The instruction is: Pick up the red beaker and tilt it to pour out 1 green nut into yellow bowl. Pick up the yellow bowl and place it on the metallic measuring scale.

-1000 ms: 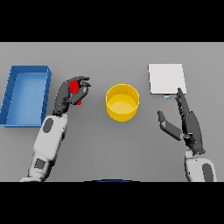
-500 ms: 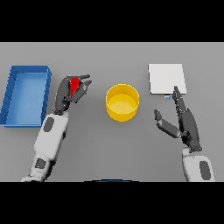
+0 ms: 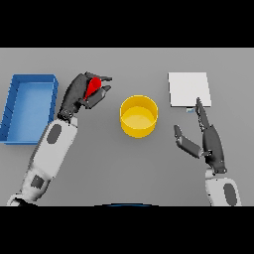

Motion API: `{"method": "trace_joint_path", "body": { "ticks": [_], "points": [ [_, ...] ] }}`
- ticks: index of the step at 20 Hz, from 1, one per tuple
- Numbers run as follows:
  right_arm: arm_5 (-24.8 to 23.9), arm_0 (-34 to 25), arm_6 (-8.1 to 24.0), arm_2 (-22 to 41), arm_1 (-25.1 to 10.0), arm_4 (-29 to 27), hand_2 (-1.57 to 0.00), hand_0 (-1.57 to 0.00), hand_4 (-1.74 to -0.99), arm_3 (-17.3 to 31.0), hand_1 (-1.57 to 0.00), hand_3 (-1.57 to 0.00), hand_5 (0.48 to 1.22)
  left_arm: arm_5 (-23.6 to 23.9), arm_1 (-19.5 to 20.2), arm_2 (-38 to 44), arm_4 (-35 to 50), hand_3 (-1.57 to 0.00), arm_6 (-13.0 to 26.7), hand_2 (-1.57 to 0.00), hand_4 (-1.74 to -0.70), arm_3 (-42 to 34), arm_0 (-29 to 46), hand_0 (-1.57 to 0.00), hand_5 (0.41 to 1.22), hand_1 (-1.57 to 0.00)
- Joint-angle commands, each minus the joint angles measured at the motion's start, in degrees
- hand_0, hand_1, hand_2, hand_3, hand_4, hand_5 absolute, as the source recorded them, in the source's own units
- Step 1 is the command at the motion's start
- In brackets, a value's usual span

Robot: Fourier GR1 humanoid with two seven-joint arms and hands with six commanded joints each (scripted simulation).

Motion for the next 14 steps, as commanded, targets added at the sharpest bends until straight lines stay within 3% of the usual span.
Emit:
{"method": "trace_joint_path", "body": {
  "ticks": [1,5,14],
  "points": [
    [0.2,-0.1,0.6,-0.2,-0.1,-0.4,0.00,0.00,-1.243,-0.1,0.00,0.00,0.694,-0.8,0.7,-1.1,-0.9,-1.56,0.8,-1.56,-1.73,0.1,-0.6,-1.56,1.119,-1.56],
    [0.6,1.3,0.9,0.4,-0.2,-0.1,0.00,0.00,-1.243,-1.1,0.00,0.00,0.710,-1.8,2.0,-3.2,-2.0,-1.56,1.4,-1.56,-1.73,1.9,-2.7,-1.56,1.113,-1.56],
    [1.4,0.9,1.2,0.1,-0.3,-1.1,0.00,0.00,-1.268,-1.1,0.00,0.00,0.722,-5.8,8.0,-20.8,-21.8,-1.57,2.0,-1.57,-1.74,10.9,-16.2,-1.57,1.177,-1.57]
  ]
}}
